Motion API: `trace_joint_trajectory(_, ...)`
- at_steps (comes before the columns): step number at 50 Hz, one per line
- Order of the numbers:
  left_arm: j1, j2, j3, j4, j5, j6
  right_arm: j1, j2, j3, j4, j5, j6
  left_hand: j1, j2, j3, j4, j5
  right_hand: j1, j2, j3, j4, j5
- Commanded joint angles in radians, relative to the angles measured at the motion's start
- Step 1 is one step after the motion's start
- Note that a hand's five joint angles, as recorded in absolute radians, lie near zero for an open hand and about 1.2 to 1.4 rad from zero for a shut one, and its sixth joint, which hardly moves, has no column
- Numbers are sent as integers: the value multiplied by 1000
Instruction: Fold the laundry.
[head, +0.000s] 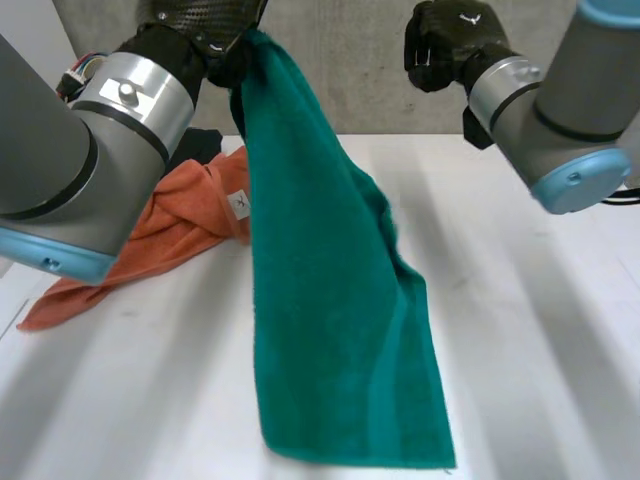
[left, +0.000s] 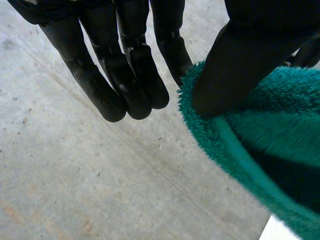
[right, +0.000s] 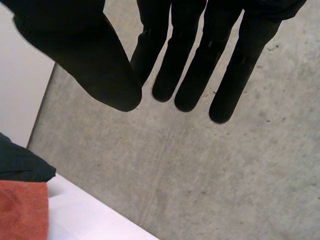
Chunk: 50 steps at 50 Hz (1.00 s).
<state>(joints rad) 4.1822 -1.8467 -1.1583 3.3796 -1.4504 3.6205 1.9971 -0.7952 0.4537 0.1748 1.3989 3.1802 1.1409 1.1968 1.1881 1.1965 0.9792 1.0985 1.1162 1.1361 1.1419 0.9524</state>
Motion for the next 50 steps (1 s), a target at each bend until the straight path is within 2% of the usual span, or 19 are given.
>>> trace_joint_trajectory(1,-31,7,-130,-66,5,6,12,-81,299,44,-29,-2,255,199,208,200,243,-817,-835,-855,-861,-846)
trace_joint_trajectory(7,-39,60,-251,-6,41,41,25,-47,336,101,-49,116,255,199,208,200,243,-827,-845,-865,-870,-855)
trace_joint_trajectory(8,-39,70,-277,6,51,55,26,-26,323,116,-66,179,255,199,208,200,243,-824,-842,-862,-868,-853)
trace_joint_trajectory(12,-31,96,-325,24,74,81,32,39,283,164,-129,270,255,199,208,200,243,-792,-810,-830,-835,-820)
trace_joint_trajectory(17,-19,129,-365,24,87,79,57,120,255,210,-155,227,255,199,208,200,243,-751,-768,-788,-794,-779)
trace_joint_trajectory(28,3,195,-469,29,120,76,97,224,232,108,-26,26,255,199,208,200,243,-754,-771,-791,-797,-782)
trace_joint_trajectory(31,7,202,-488,30,133,79,98,235,232,84,-35,23,255,199,208,200,243,-567,-584,-604,-610,-595)
trace_joint_trajectory(32,12,201,-494,35,139,76,103,241,232,72,-47,21,255,199,208,200,243,-269,-287,-307,-313,-298)
trace_joint_trajectory(35,27,196,-495,50,140,73,101,255,229,55,-84,17,255,199,208,200,243,296,278,258,252,267)
trace_joint_trajectory(38,42,185,-486,64,140,73,97,263,204,45,-93,4,255,199,208,200,243,298,280,260,254,269)
trace_joint_trajectory(42,62,147,-442,92,137,73,62,248,111,15,-51,-58,255,199,208,200,243,298,280,260,254,269)
trace_joint_trajectory(46,72,77,-316,115,111,81,17,182,11,-40,25,-202,255,199,208,200,243,298,280,260,254,269)
trace_joint_trajectory(47,73,48,-240,113,90,82,-1,142,-15,-75,31,-262,255,199,208,200,243,298,280,260,254,269)
trace_joint_trajectory(50,67,12,-137,98,47,81,-17,76,-21,-138,23,-313,255,199,208,200,243,298,280,260,254,269)
